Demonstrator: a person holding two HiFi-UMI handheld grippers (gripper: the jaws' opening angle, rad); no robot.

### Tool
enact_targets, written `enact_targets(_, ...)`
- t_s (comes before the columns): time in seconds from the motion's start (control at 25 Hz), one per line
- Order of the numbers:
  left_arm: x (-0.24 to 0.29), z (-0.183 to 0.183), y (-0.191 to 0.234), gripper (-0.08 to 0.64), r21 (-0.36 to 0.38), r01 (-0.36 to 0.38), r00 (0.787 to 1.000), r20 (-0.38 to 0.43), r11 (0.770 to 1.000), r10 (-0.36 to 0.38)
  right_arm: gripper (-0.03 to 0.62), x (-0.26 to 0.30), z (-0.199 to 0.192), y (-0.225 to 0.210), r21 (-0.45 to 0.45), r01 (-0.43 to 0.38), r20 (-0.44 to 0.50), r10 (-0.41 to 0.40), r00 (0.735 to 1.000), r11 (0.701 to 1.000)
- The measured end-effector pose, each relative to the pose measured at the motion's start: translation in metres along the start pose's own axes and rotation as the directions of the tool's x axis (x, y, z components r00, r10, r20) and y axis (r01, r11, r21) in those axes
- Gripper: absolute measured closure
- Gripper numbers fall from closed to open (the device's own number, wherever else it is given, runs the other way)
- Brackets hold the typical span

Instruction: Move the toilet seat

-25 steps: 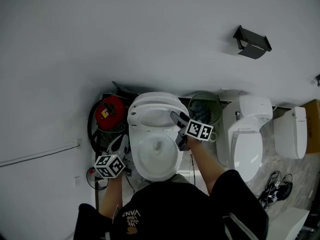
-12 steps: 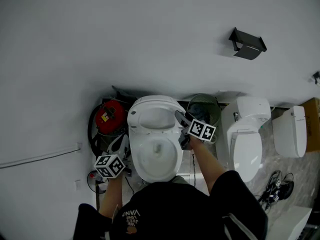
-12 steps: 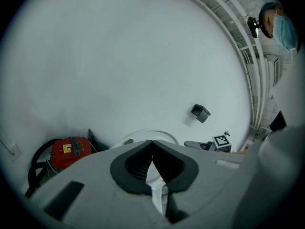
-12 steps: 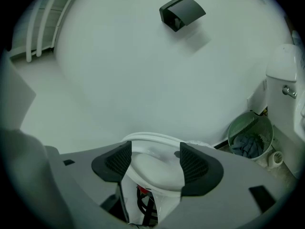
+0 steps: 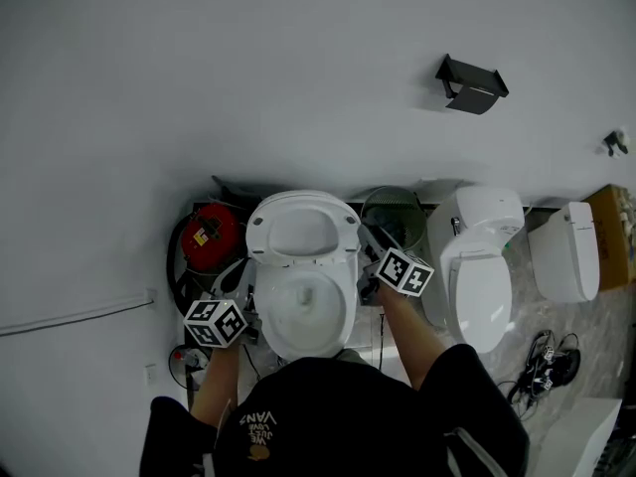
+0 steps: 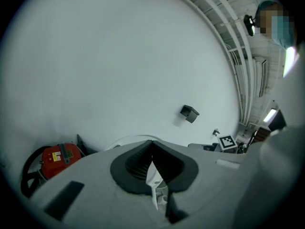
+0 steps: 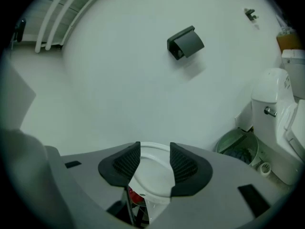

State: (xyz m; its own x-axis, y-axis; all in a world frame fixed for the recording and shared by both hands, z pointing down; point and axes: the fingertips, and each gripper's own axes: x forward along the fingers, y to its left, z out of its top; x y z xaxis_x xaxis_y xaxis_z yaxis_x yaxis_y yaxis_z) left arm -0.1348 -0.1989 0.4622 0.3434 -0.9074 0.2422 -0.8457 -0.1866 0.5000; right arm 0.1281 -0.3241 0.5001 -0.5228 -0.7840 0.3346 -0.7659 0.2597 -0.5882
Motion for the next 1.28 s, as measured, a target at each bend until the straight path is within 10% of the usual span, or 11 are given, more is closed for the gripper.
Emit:
enact_targets(0.4, -0.011, 0.011, -0.030, 0.560, 0.140, 0.122, 0.992, -0.039, 0.983, -0.118, 0.591, -0.066, 0.027, 0.048, -0.062, -0.015, 0.179, 0.026, 0.983, 0.998)
enact_targets(1.28, -0.061, 0.025, -0.049, 0.560, 0.262, 0.215, 0.976, -0.026, 0.941, -0.216, 0.594, -0.141, -0.014, 0.129, -0.190, -0.030, 0.225, 0.073, 0.972, 0.981)
